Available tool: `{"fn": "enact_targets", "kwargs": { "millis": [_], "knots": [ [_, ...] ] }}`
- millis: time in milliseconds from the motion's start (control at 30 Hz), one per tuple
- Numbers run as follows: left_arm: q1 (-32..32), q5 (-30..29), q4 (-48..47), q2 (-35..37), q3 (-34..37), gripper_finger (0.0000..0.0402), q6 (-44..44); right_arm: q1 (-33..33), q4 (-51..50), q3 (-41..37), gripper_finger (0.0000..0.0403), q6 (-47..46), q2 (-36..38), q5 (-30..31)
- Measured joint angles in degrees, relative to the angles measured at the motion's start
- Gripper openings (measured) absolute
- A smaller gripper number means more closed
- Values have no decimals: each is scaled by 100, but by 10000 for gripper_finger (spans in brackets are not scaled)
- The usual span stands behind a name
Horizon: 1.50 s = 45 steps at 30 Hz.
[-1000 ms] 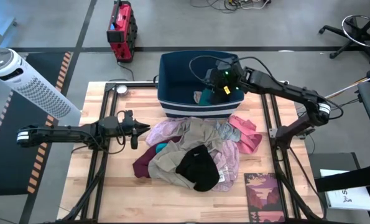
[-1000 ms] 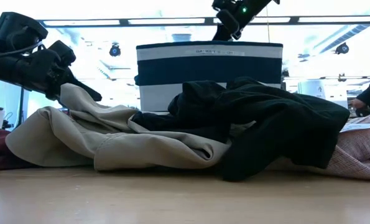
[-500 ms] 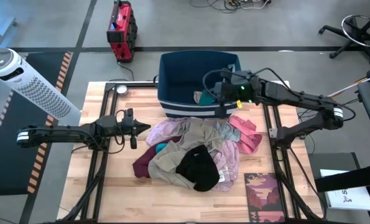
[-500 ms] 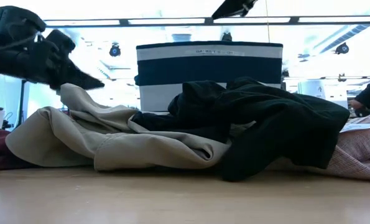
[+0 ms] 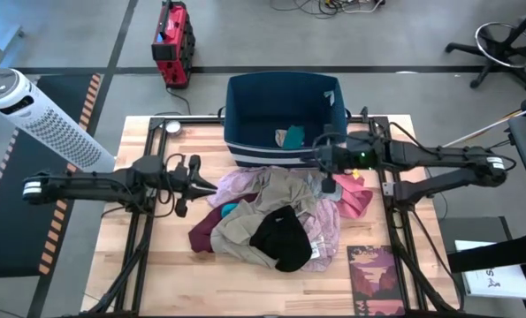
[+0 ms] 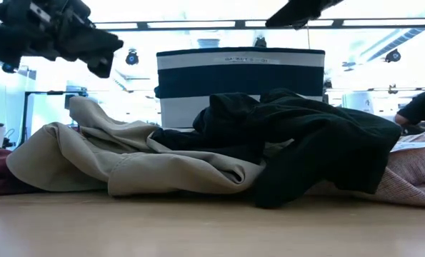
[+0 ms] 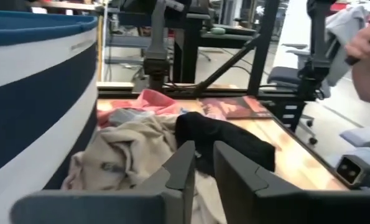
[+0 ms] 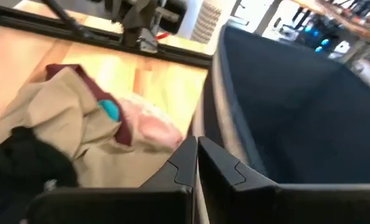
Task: Sort clothes
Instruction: Put the black shorts into the blue laundry organizer
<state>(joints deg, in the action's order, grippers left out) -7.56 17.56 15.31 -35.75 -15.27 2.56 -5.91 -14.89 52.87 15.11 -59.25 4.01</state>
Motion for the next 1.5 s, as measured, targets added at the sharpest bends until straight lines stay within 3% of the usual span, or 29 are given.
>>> {"fn": "enact_targets", "kwargs": {
  "millis": [267, 500, 1200, 1500],
  "knots": [
    [430, 0, 16, -1148, -702, 139, -56, 67, 382, -752, 0, -369, 449, 4],
    [649, -2, -11, -2452, -1343, 181, -376, 85, 318, -834, 0, -472, 437, 4],
    [1015, -29, -62, -6323, -4083, 185, -809, 91, 256, -834, 0, -404, 386, 4],
    [1013, -1102, -949, -6935, -4963, 185, -994, 94, 180, -834, 0, -404, 385, 4]
  ]
}}
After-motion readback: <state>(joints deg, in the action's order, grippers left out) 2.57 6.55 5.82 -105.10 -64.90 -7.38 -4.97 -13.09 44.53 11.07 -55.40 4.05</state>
